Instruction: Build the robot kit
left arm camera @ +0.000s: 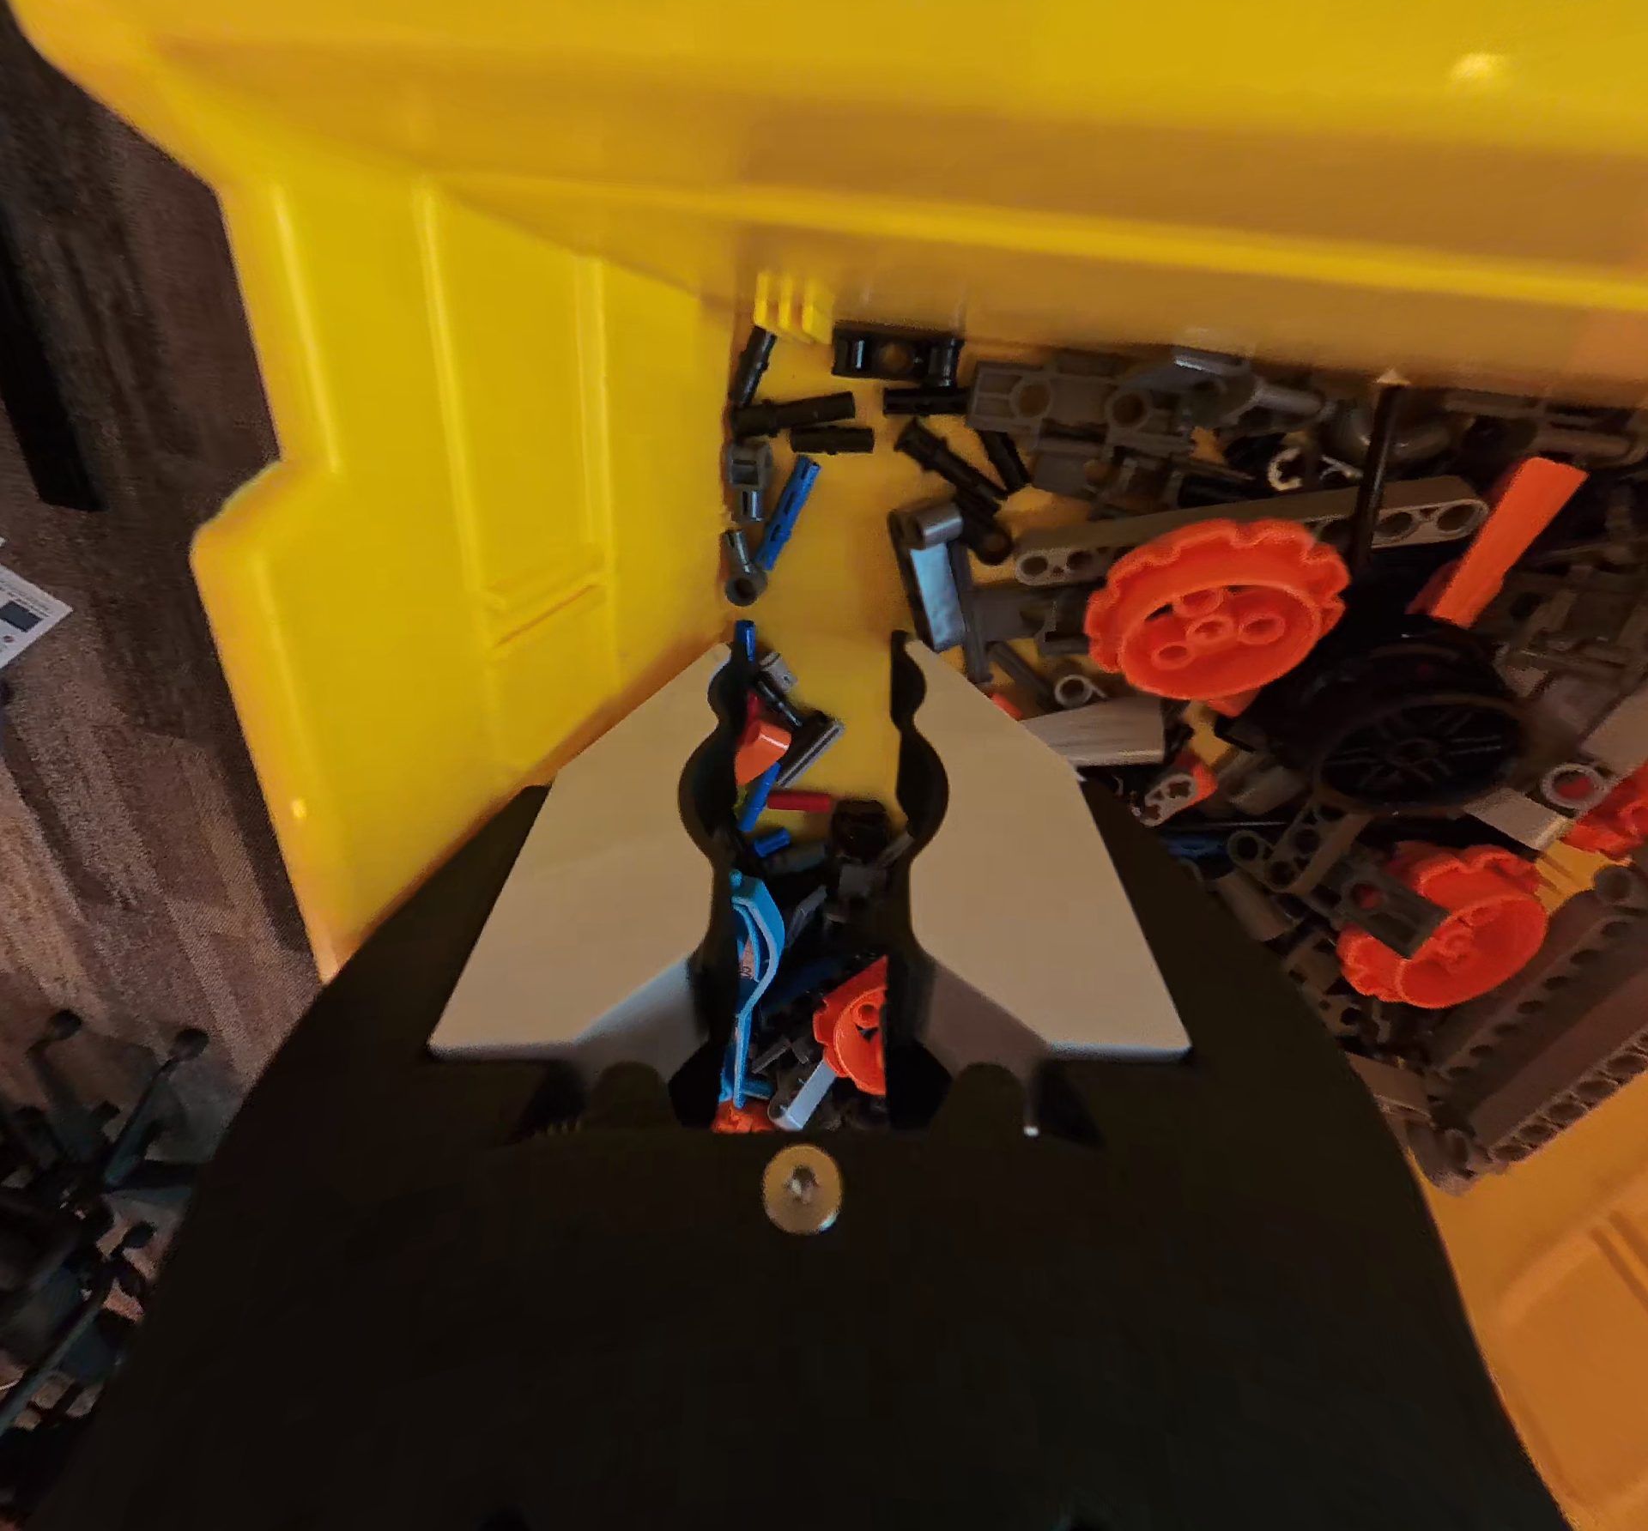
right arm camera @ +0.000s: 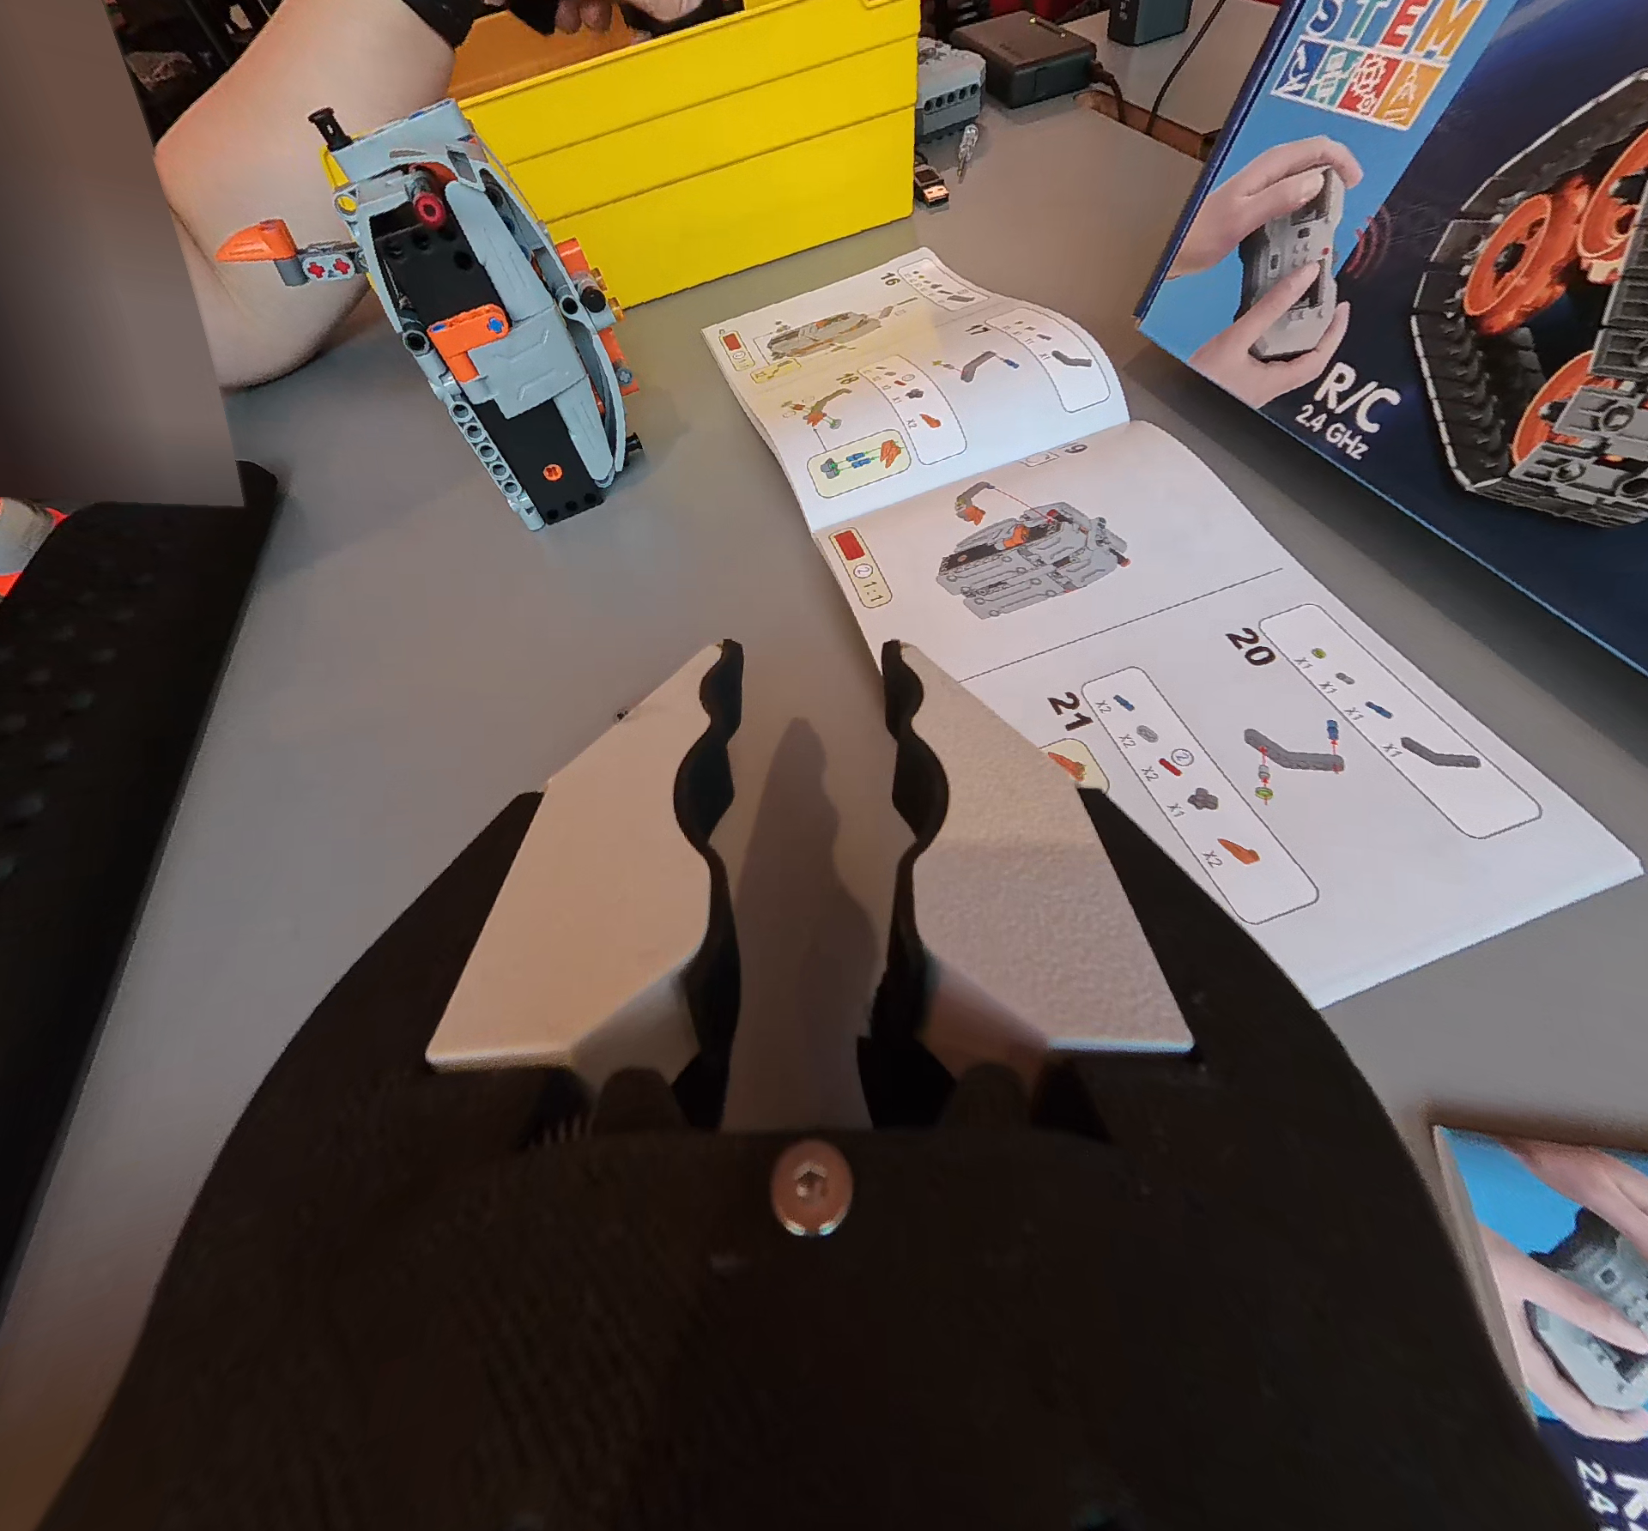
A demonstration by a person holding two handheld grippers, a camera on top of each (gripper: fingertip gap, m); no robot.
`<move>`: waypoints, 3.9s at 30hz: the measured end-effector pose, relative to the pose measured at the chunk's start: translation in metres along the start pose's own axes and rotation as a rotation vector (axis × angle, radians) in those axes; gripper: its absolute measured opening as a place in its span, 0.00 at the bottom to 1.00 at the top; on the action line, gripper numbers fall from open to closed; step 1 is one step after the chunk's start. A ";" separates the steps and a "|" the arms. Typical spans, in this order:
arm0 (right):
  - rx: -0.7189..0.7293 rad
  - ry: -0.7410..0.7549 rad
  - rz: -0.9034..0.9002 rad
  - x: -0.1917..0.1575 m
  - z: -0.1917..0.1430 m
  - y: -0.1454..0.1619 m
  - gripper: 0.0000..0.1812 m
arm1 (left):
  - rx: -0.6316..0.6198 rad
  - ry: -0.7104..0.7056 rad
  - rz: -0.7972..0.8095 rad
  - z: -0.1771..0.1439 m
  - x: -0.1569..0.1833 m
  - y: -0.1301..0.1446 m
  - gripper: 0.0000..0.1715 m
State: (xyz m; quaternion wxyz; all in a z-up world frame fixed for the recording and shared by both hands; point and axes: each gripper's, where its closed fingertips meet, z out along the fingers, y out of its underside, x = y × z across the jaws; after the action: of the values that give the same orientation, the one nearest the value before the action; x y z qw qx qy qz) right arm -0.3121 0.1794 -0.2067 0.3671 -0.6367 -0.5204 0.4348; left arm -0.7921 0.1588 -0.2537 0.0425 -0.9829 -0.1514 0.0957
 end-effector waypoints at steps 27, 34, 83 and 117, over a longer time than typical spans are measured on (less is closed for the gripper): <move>-0.022 0.004 -0.004 0.000 0.002 0.003 0.17 | -0.033 0.156 0.071 -0.014 0.014 0.009 0.15; -0.025 0.005 -0.008 0.000 0.002 0.003 0.17 | 0.019 -0.090 0.323 -0.016 -0.010 0.000 0.03; -0.034 0.006 -0.008 0.000 0.003 0.005 0.17 | 0.058 0.226 0.212 -0.042 0.041 0.003 0.02; 0.291 0.349 -0.775 -0.114 -0.003 -0.114 0.09 | 0.238 1.548 0.798 -0.260 0.372 0.178 0.01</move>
State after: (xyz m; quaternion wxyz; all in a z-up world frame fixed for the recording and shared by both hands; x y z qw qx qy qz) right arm -0.3576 0.0890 -0.0817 0.6710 -0.4004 -0.5839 0.2201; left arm -0.3406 0.0889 -0.0848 0.1988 -0.7405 0.2858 -0.5748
